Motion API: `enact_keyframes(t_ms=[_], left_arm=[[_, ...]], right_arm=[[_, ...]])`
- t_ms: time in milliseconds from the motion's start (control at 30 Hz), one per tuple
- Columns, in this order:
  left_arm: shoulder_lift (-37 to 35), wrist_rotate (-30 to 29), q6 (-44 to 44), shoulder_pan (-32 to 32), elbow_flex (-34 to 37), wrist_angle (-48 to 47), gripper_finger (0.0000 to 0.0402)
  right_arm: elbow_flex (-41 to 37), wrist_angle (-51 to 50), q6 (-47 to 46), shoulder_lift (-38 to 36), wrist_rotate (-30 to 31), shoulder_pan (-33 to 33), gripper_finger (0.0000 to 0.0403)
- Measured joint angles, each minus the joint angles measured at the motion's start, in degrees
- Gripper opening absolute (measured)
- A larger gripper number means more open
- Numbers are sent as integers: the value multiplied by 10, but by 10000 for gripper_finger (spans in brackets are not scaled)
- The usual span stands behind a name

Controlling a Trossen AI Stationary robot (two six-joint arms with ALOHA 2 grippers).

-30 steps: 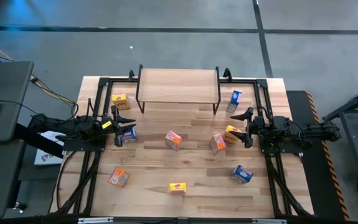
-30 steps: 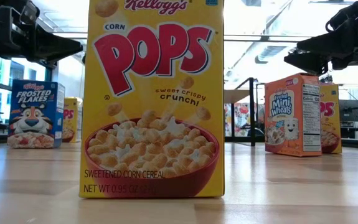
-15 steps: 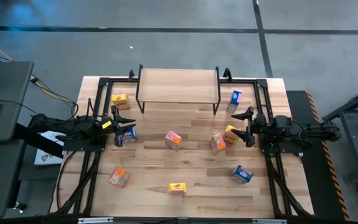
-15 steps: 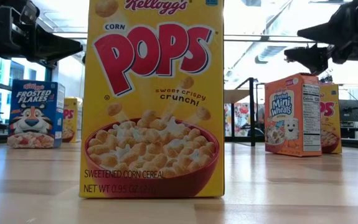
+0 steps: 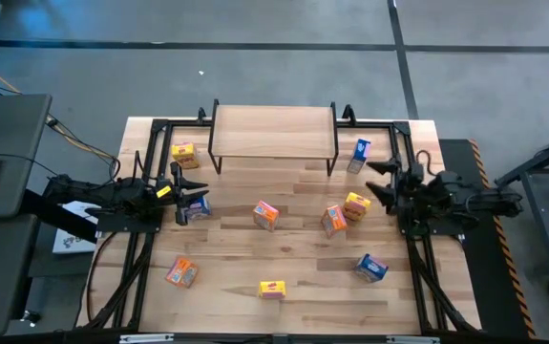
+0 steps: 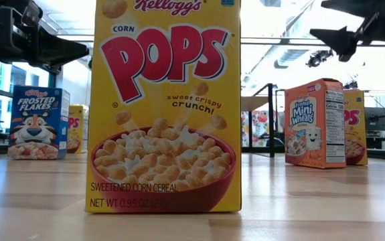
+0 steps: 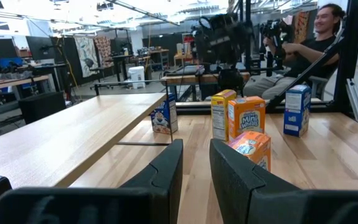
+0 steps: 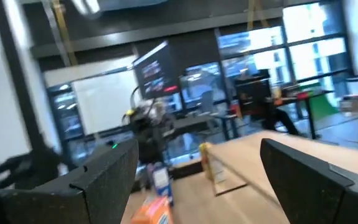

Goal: Stack cereal on shelf
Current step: Put the middle right yellow cereal box on the shelf

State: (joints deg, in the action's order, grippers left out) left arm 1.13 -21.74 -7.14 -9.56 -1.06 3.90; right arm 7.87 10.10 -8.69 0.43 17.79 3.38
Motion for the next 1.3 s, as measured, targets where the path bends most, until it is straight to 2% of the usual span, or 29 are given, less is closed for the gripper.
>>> enact_keyframes(t_ms=[233, 433, 633, 900, 1167, 1300], left_arm=[[0, 0, 0, 0, 0, 0, 72], [0, 0, 0, 0, 0, 0, 72], [0, 0, 0, 0, 0, 0, 72], [0, 0, 0, 0, 0, 0, 72], [0, 0, 0, 0, 0, 0, 72], [0, 0, 0, 0, 0, 0, 72]], right_arm=[[153, -229, -83, 42, 95, 0, 330], [271, -384, -165, 140, 113, 0, 330], [367, -501, -214, 260, 93, 0, 330], [474, -707, -314, 402, 50, 0, 330], [495, -749, -334, 496, -57, 0, 330], [494, -785, -335, 531, -71, 0, 330]])
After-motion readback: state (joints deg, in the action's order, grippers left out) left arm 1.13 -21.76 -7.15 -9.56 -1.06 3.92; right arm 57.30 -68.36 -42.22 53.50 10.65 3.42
